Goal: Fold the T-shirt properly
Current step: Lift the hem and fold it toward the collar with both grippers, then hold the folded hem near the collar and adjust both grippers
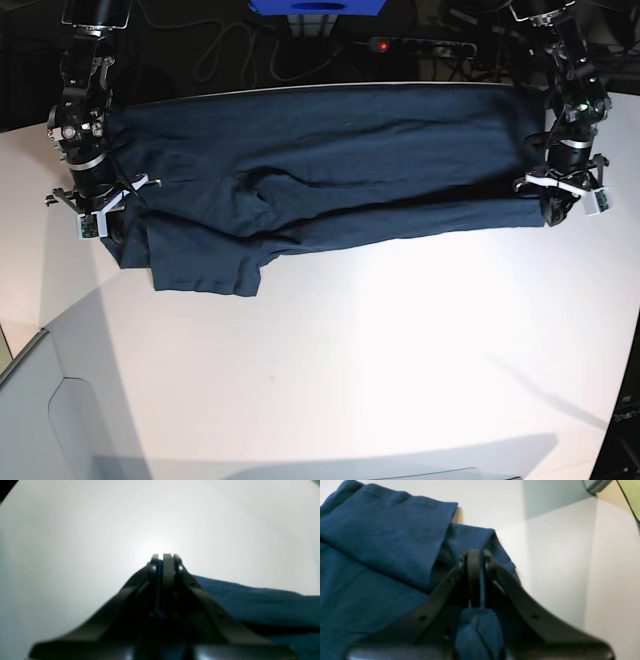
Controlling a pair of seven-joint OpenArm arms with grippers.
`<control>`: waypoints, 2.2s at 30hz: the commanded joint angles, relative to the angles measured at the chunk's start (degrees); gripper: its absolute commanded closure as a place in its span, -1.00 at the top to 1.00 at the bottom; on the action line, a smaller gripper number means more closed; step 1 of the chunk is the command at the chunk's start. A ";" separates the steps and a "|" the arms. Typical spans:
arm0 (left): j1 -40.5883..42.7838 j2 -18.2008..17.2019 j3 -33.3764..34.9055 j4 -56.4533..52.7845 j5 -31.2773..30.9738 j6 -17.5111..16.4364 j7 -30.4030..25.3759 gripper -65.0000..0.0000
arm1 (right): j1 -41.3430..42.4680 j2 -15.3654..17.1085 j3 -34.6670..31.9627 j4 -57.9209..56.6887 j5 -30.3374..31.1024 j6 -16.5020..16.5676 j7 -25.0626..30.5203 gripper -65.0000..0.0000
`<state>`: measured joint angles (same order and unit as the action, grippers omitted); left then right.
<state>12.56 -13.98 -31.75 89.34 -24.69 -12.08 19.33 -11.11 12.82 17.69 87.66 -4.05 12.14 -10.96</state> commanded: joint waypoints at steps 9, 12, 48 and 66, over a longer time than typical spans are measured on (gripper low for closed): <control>-0.12 -0.84 0.05 0.46 -0.59 -0.10 -1.53 -1.00 | 4.21 0.50 -1.65 6.98 0.49 0.21 -12.56 -0.46; -0.21 -0.84 0.05 0.46 -0.59 -0.10 -1.53 -1.00 | 5.27 0.32 -3.06 7.86 0.49 0.21 -14.05 -0.19; 0.59 -0.04 0.05 0.46 -0.41 0.16 -1.53 -1.00 | 10.02 -3.81 -6.31 -2.51 0.49 8.91 -16.25 -0.64; 0.50 -0.04 -0.30 1.08 -0.50 0.16 -1.53 -1.00 | 4.48 -3.63 -6.22 14.45 0.41 8.91 -16.25 -1.00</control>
<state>13.45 -13.19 -31.64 89.25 -24.51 -12.01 19.31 -7.07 8.69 11.22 101.03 -4.32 20.16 -28.58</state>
